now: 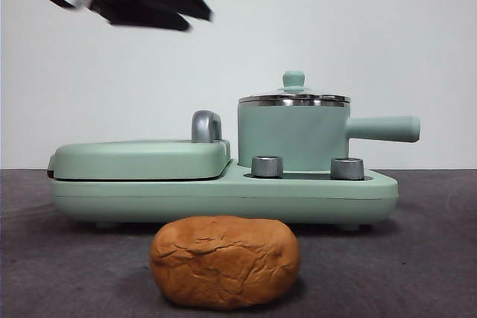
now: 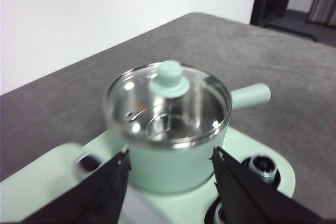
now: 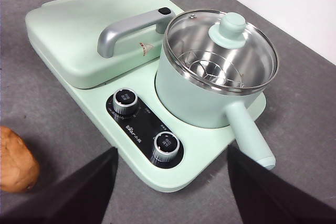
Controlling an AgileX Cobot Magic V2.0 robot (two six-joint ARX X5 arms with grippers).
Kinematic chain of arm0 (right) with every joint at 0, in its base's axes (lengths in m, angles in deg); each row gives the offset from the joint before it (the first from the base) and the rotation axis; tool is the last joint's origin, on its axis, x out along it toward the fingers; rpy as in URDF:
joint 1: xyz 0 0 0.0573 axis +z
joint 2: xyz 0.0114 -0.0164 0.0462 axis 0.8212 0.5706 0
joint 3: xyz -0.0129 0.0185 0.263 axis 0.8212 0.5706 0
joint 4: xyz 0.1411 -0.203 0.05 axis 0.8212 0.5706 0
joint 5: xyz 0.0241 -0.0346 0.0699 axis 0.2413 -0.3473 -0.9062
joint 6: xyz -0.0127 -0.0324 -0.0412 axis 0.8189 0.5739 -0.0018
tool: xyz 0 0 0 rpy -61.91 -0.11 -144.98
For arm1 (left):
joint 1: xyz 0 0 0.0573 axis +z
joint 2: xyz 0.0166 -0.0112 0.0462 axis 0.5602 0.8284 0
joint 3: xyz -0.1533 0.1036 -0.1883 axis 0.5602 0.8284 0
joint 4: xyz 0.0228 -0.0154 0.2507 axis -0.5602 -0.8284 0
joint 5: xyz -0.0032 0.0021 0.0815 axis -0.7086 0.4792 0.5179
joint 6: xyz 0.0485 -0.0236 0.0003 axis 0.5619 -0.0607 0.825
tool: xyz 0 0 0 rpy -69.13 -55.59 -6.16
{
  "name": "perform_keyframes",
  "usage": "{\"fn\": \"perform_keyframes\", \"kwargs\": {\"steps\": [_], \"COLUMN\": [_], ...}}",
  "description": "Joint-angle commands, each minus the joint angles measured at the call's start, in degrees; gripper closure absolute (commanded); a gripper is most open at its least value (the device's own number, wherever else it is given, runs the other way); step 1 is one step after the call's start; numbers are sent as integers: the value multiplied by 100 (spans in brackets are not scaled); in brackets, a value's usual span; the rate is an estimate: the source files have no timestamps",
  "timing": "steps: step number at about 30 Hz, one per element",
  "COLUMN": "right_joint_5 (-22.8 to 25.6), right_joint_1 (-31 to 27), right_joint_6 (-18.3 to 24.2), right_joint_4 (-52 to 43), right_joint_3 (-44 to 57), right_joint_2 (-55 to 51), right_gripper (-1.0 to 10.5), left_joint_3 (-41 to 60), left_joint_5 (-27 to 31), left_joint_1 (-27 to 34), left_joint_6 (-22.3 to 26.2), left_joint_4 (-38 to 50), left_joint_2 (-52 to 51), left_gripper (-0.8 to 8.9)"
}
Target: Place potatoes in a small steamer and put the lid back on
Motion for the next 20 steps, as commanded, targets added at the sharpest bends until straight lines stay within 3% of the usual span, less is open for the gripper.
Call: {"fn": "perform_keyframes", "kwargs": {"steps": [1,20], "right_joint_5": [17,17], "right_joint_1": [31,31], "right_joint_6": [11,-22], "right_joint_4": [-50,-46], "right_joint_3": [-98,-96], "right_joint_2": [35,35], "right_gripper": [619,619], "left_joint_3": [-328,-3156], "left_joint_5": [168,313], "left_joint_1": [-177,-728], "left_joint_6": [-221,-216], "left_joint_4": [409,457], "left_joint_2": [575,3427], "left_gripper": [555,555]}}
